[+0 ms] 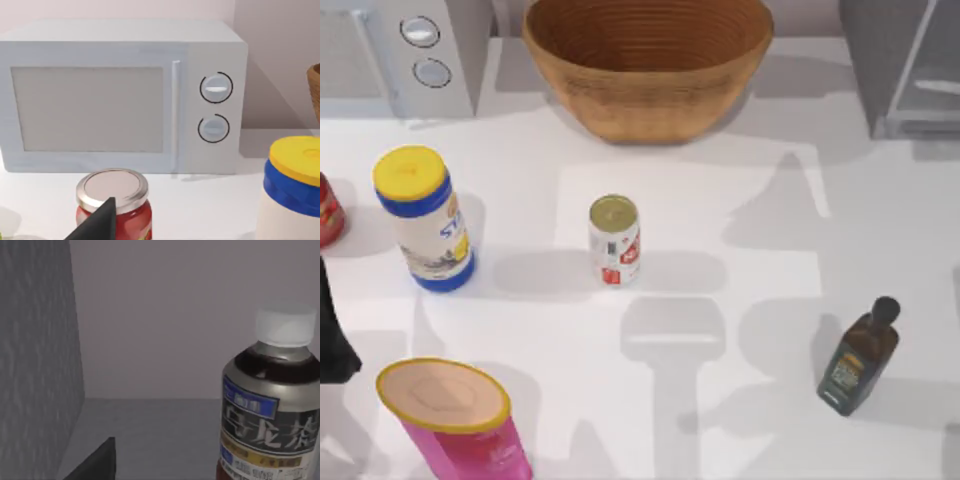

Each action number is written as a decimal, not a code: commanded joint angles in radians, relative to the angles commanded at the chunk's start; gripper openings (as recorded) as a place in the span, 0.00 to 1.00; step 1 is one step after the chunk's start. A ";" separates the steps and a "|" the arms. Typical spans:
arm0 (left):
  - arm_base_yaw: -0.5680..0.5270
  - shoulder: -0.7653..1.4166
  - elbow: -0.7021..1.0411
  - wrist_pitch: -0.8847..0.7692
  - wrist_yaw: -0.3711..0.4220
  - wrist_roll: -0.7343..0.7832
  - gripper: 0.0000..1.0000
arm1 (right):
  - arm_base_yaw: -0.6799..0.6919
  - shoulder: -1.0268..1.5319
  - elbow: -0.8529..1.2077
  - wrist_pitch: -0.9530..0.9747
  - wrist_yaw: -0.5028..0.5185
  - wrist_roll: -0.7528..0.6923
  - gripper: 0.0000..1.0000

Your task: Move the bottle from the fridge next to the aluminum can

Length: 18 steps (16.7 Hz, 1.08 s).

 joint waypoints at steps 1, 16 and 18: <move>0.000 0.000 0.000 0.000 0.000 0.000 1.00 | -0.009 0.076 0.037 0.039 -0.008 0.000 1.00; 0.000 0.000 0.000 0.000 0.000 0.000 1.00 | -0.031 0.345 0.225 0.143 -0.023 -0.001 1.00; 0.000 0.000 0.000 0.000 0.000 0.000 1.00 | -0.026 0.384 0.296 0.112 -0.016 -0.002 1.00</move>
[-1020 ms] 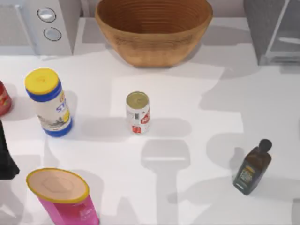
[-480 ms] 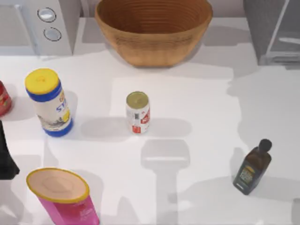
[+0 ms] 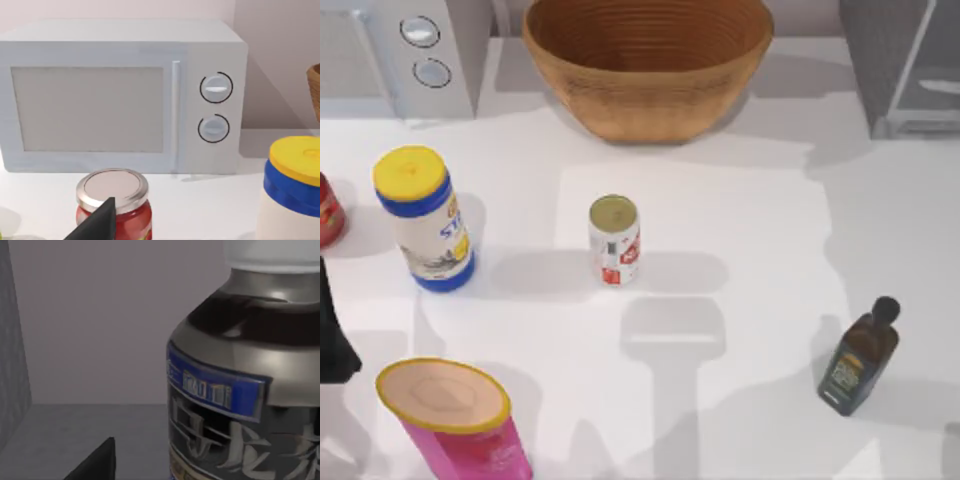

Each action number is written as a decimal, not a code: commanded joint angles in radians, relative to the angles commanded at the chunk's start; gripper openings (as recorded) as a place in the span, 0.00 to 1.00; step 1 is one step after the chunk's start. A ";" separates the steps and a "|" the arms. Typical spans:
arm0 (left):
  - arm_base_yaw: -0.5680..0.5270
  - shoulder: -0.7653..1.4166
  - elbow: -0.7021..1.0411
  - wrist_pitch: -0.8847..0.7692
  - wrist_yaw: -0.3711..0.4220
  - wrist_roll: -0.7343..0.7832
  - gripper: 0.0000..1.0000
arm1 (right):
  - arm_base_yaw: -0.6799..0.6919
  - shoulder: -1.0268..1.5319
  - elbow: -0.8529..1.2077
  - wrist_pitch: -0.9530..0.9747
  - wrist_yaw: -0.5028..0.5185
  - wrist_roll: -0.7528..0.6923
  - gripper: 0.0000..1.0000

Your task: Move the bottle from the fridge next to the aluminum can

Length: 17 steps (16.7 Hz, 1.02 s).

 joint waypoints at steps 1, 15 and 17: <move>0.000 0.000 0.000 0.000 0.000 0.000 1.00 | 0.003 0.021 0.038 -0.017 0.003 0.000 1.00; 0.000 0.000 0.000 0.000 0.000 0.000 1.00 | 0.015 0.086 0.161 -0.076 0.015 -0.001 0.55; 0.000 0.000 0.000 0.000 0.000 0.000 1.00 | 0.015 0.086 0.161 -0.076 0.015 -0.001 0.40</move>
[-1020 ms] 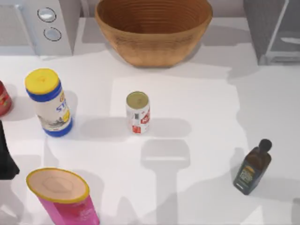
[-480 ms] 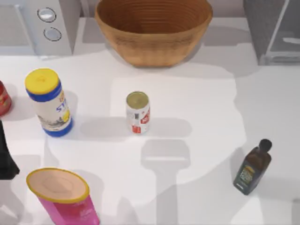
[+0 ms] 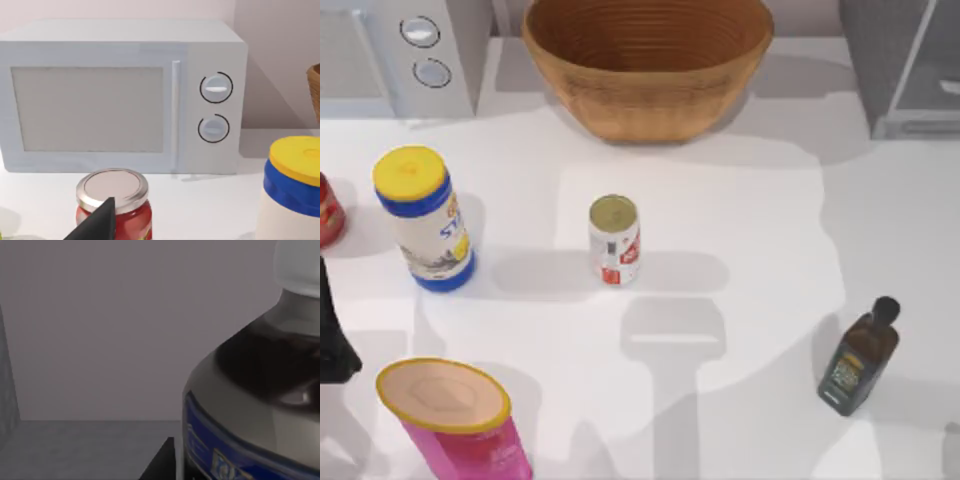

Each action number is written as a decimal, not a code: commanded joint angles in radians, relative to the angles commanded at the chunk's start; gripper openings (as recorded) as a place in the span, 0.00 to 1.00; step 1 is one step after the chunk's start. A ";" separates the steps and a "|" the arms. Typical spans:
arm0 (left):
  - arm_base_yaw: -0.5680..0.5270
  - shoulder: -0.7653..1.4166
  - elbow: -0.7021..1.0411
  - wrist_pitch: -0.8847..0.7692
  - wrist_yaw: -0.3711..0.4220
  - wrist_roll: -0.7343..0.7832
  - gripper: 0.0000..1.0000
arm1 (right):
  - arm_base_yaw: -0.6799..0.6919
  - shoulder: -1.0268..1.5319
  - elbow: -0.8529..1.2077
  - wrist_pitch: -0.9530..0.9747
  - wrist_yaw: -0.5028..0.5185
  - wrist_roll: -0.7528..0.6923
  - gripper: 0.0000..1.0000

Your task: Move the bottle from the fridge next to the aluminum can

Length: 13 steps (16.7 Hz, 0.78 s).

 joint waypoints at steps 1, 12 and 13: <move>0.000 0.000 0.000 0.000 0.000 0.000 1.00 | 0.000 0.000 0.000 0.000 0.000 0.000 0.32; 0.000 0.000 0.000 0.000 0.000 0.000 1.00 | 0.000 0.000 0.000 0.000 0.000 0.000 0.00; 0.000 0.000 0.000 0.000 0.000 0.000 1.00 | 0.000 0.000 0.000 0.000 0.000 0.000 0.00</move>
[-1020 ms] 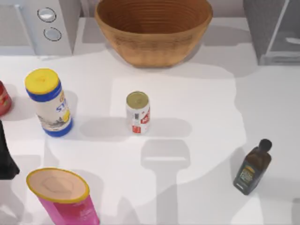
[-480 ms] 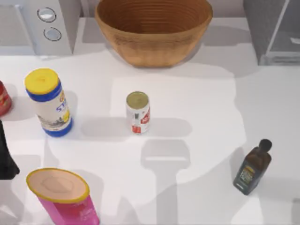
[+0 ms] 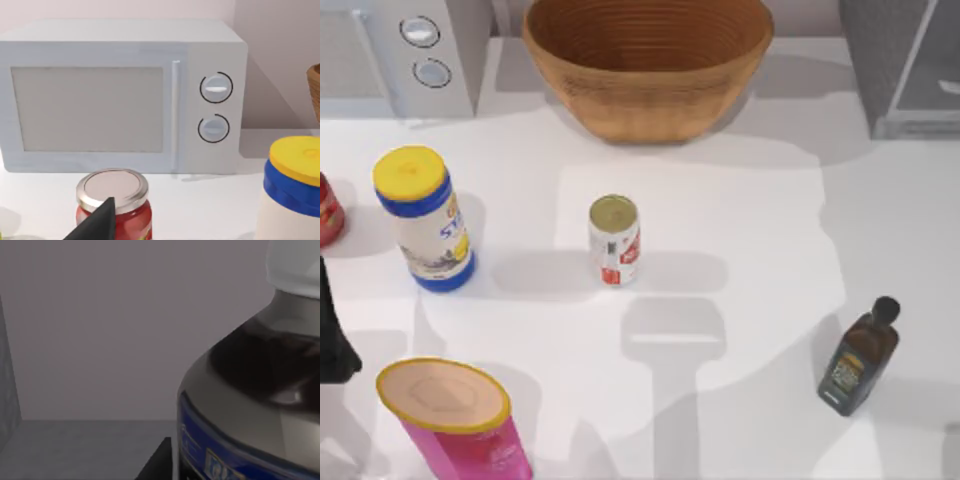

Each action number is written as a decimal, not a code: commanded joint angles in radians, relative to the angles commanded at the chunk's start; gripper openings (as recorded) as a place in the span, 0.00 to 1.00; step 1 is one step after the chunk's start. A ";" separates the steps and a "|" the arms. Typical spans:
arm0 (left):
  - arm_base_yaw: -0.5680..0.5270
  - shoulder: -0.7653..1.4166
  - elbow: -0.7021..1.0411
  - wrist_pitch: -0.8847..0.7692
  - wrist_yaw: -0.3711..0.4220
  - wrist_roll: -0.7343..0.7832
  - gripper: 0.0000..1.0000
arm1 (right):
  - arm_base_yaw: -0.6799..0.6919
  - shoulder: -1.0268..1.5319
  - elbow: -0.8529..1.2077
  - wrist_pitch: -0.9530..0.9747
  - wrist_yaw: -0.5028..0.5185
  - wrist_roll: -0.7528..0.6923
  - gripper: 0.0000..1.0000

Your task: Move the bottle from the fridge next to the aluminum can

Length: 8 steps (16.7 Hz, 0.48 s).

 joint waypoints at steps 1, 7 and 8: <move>0.000 0.000 0.000 0.000 0.000 0.000 1.00 | -0.003 -0.002 -0.001 0.000 0.000 0.001 0.00; 0.000 0.000 0.000 0.000 0.000 0.000 1.00 | -0.003 -0.081 0.030 -0.111 -0.002 0.004 0.00; 0.000 0.000 0.000 0.000 0.000 0.000 1.00 | -0.003 -0.096 0.037 -0.134 -0.002 0.003 0.00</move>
